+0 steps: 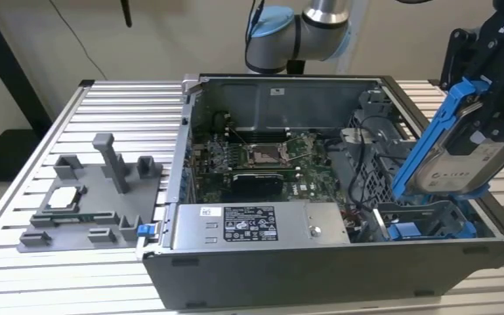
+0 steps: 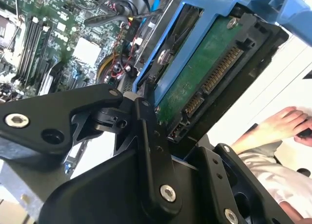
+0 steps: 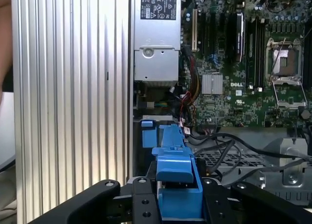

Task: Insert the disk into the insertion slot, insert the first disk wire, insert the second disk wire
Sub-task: 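Insert the disk into the insertion slot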

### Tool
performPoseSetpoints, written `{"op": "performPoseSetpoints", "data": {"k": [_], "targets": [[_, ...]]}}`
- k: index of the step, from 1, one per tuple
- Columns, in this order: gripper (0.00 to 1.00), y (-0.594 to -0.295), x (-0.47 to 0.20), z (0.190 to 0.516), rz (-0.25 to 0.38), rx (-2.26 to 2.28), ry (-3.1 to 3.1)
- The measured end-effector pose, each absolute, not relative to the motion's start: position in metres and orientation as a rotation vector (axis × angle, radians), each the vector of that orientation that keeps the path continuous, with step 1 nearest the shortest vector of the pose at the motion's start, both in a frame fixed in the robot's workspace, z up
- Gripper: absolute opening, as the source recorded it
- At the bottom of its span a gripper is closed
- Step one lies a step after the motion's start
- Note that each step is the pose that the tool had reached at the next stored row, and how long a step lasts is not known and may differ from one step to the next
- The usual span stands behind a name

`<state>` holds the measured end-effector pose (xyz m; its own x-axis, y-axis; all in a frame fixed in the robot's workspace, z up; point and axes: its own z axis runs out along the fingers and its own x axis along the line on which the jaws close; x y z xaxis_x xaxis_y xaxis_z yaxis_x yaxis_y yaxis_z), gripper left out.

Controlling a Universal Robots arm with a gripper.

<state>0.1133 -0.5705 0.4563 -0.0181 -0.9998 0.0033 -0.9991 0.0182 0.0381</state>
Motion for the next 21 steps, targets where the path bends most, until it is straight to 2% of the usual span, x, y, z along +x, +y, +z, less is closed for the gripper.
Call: {"op": "performPoseSetpoints", "data": {"k": [21], "targets": [[0.0,-0.571,0.113,0.439,-0.039,2.181,-2.221]]}}
